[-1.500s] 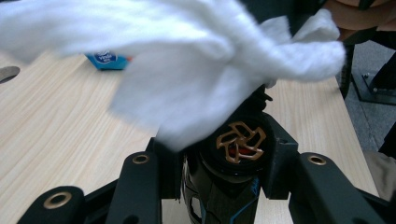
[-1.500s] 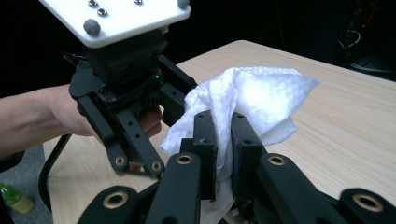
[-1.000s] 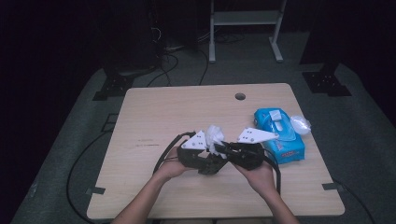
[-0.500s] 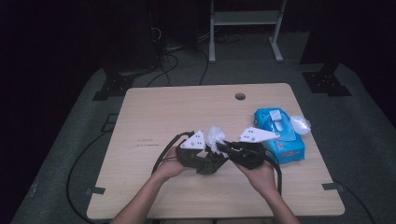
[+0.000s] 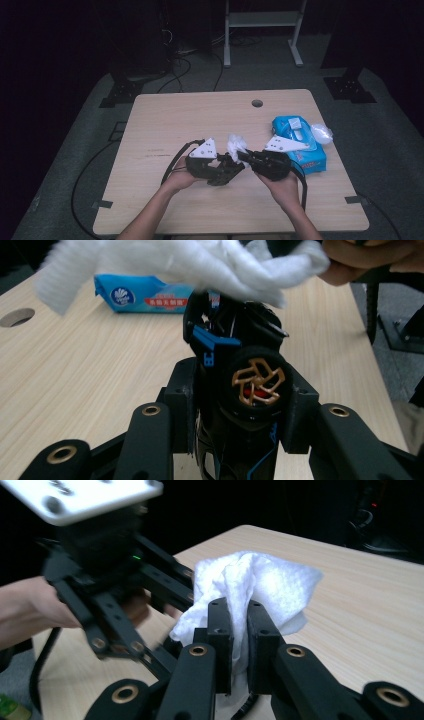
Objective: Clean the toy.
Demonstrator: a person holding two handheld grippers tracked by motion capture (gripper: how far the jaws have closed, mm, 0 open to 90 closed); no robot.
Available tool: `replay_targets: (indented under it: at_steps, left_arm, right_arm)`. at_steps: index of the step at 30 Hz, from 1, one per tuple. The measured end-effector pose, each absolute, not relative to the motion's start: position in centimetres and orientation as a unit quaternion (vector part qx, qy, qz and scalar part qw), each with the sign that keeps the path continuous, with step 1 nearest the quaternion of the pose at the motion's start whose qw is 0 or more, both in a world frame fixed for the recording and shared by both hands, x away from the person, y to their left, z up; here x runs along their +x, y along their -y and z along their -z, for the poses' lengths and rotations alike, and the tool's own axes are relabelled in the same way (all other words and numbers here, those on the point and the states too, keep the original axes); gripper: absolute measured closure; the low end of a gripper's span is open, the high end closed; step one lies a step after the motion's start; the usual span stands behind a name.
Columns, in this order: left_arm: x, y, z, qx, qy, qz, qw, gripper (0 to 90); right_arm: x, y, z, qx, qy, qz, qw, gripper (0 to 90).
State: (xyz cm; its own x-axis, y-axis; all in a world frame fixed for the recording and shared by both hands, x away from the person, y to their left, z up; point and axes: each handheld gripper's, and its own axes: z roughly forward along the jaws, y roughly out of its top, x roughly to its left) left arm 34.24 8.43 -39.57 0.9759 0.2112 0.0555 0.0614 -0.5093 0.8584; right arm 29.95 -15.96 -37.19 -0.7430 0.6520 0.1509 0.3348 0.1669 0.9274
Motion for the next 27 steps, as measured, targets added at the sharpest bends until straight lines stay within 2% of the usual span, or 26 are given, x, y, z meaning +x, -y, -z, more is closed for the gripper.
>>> replay_targets:
  at_steps: [2, 8, 20, 27]
  left_arm:
    - [34.4, -8.8, 39.5, 0.859, -0.084, -0.069, 0.501, 58.4]
    - [34.4, -8.8, 39.9, 0.869, -0.082, -0.075, 0.482, 58.5]
    - [35.0, -9.8, 40.5, 0.874, -0.100, -0.070, 0.471, 58.4]
    - [35.5, -8.7, 40.6, 0.878, -0.105, -0.064, 0.463, 58.3]
  right_arm:
    - [30.0, 16.7, 38.0, 0.344, -0.747, -0.551, 0.140, 82.8]
    - [30.4, 17.7, 40.4, 0.367, -0.740, -0.555, 0.100, 82.7]
    - [30.5, 17.1, 39.4, 0.354, -0.745, -0.555, 0.108, 82.6]
    - [31.0, 16.8, 39.7, 0.357, -0.757, -0.536, 0.110, 82.5]
